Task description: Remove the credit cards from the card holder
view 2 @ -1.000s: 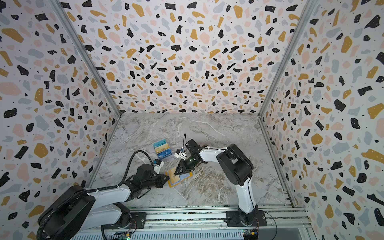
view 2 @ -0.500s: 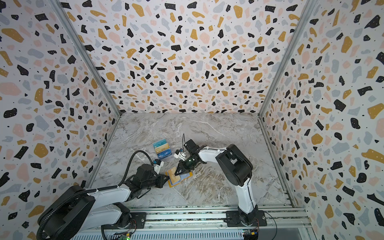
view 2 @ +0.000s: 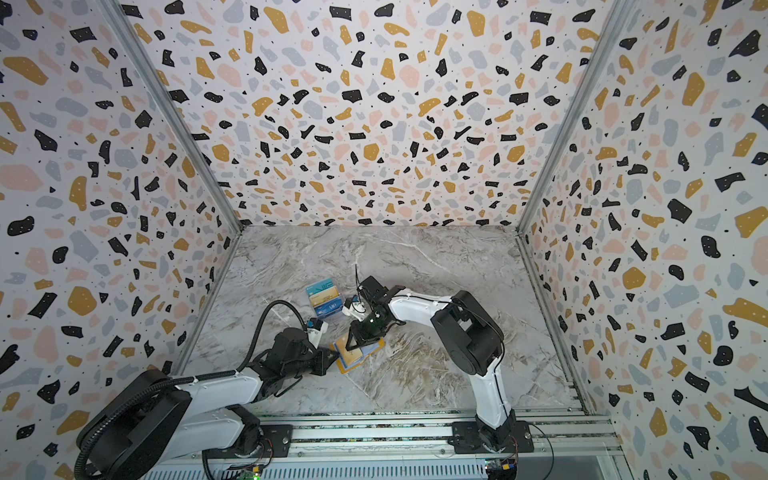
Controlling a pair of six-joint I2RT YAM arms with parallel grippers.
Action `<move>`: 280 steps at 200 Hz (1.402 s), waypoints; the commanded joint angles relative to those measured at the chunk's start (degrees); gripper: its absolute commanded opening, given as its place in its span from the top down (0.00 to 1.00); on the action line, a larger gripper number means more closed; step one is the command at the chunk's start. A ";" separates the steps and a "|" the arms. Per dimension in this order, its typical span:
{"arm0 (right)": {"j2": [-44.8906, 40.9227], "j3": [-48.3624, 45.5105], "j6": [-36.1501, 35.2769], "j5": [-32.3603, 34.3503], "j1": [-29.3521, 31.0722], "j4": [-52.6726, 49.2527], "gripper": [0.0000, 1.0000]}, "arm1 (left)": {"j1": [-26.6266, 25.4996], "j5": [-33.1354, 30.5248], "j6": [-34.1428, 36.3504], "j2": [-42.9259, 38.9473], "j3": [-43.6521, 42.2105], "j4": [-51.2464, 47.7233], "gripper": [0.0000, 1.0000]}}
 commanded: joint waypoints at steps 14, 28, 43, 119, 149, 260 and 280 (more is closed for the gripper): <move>-3.80 1.07 -1.96 -0.15 -0.79 -2.73 0.70 | -0.47 -0.45 0.51 1.28 -0.66 -5.84 1.00; -4.46 0.53 -2.10 -1.50 -1.41 -2.58 0.72 | -0.46 -0.53 0.51 1.18 -0.74 -5.89 1.00; -4.83 -0.01 -2.14 -3.87 -1.88 -1.77 0.73 | -0.47 -0.53 0.51 1.31 -0.65 -5.78 1.00; -3.62 -0.65 -2.82 -6.67 -2.23 -0.85 0.76 | -0.46 -0.83 0.45 1.61 -0.57 -6.05 1.00; -3.69 -0.92 -3.34 -8.22 -2.29 -0.48 0.82 | -0.46 -0.64 0.52 2.39 -0.22 -6.04 1.00; -4.24 -4.52 -1.64 -15.23 -2.89 3.91 0.76 | -0.46 -0.58 0.51 1.97 -0.48 -6.05 1.00; -3.56 -5.39 -0.13 -16.43 -2.37 6.50 0.77 | -0.48 -0.58 0.51 2.32 -0.40 -6.04 1.00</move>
